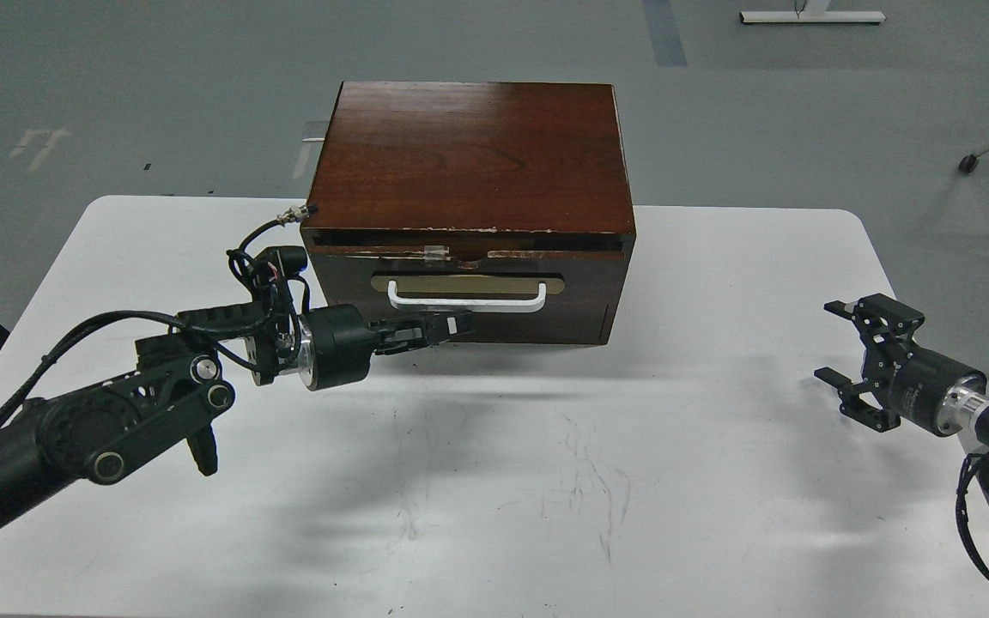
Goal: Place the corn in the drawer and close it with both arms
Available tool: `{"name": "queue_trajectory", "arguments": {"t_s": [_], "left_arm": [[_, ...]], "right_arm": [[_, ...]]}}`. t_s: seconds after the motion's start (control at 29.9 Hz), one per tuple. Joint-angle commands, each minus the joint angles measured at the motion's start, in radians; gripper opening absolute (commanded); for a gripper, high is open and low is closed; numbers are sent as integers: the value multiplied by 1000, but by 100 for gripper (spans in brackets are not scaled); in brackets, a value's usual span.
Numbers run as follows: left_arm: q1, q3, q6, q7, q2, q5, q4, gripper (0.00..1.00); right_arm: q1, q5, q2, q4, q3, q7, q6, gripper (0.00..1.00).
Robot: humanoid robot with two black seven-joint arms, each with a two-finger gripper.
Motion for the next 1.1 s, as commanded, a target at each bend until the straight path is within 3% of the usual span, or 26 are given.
{"name": "queue_trajectory", "arguments": {"t_s": [0.0, 0.53, 0.73, 0.77, 0.8, 0.87, 1.0, 1.04, 1.07], "left_arm": [[-20, 0, -2, -1, -7, -1, 18, 0], [-30, 3, -11, -11, -28, -3, 48, 0], [-29, 1, -85, -51, 7, -35, 14, 1], [-27, 1, -93, -66, 30, -55, -7, 7], [-24, 1, -100, -90, 59, -81, -44, 24], [-21, 1, -122, -90, 114, -131, -127, 50], [-23, -14, -138, -90, 180, -213, -210, 62], [-24, -28, -138, -90, 191, -253, -213, 69], [-23, -64, -138, -90, 191, -315, -209, 82]], "right_arm": [[-4, 0, 0, -2, -1, 12, 0, 96], [5, 0, -1, -17, 3, 14, 0, 96], [15, 0, -3, -17, 17, 14, 0, 96], [19, 0, -3, -17, 18, 14, 0, 96], [28, 0, -3, -17, 18, 14, 0, 96], [39, 2, -1, -16, 23, 14, 0, 96], [51, 3, -1, -8, 61, 15, 0, 97], [57, 3, 0, -8, 87, 15, 0, 97], [65, 3, 2, -8, 116, 15, 0, 96]]}}
